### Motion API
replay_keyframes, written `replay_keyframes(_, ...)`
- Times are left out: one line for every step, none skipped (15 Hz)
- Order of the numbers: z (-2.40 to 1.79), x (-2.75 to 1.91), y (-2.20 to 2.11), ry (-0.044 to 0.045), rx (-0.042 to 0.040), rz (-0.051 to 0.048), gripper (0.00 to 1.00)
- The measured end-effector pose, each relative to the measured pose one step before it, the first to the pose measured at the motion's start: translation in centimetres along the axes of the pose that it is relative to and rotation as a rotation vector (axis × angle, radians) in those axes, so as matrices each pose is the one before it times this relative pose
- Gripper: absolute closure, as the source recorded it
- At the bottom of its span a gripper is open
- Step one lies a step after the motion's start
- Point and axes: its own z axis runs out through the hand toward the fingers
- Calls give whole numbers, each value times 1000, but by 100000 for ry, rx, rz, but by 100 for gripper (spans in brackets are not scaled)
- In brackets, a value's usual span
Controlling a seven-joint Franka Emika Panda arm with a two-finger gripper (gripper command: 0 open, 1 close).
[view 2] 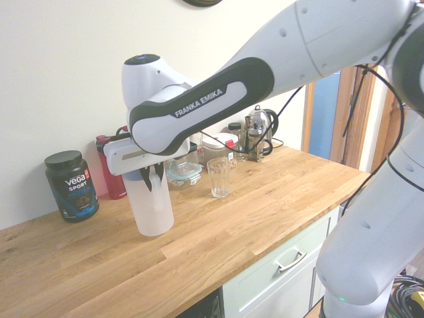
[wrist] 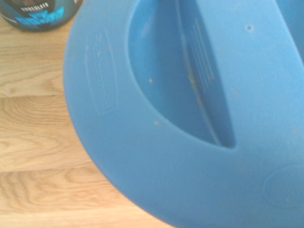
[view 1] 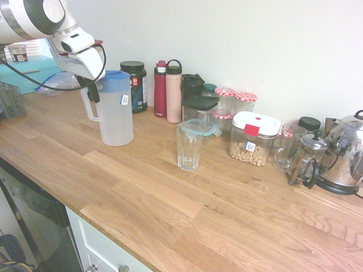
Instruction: Pour me some water
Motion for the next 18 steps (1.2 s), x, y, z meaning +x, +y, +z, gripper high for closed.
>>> replay_keyframes(-1355, 227, 1335, 1474, 562, -2798, 100)
replay_keyframes(-1372, 120, 1588, -449, -762, -3683, 100)
replay_keyframes(-1216, -10, 1884, -3113, -1423, -5028, 100)
replay_keyframes(-950, -95, 1897, -3920, -1617, -5620, 100)
replay_keyframes(-968, 163, 1929, -2879, -1129, -5121, 100)
replay_keyframes(-488, 383, 2129, -2796, -933, -5544, 100)
replay_keyframes(-147, 477, 2083, -2021, -766, -6354, 100)
replay_keyframes(213, 847, 2168, -446, -653, -6109, 100)
replay_keyframes(498, 1162, 2315, -124, -572, -6031, 100)
replay_keyframes(361, 1277, 2326, 25, -128, -5877, 100)
replay_keyframes(378, 1232, 2447, 200, 876, -5231, 100)
replay_keyframes(335, 945, 2398, 75, 1784, -5195, 100)
replay_keyframes(188, 711, 2326, 298, 2082, -5025, 100)
replay_keyframes(30, 467, 1970, 377, 2285, -5515, 100)
replay_keyframes(-136, 421, 1456, 1041, 1739, -5671, 100)
replay_keyframes(-288, 421, 1256, 392, 316, -4189, 100)
replay_keyframes(-485, 571, 1428, 5, -982, -2031, 100)
replay_keyframes(-207, 663, 1340, -767, -1194, -943, 100)
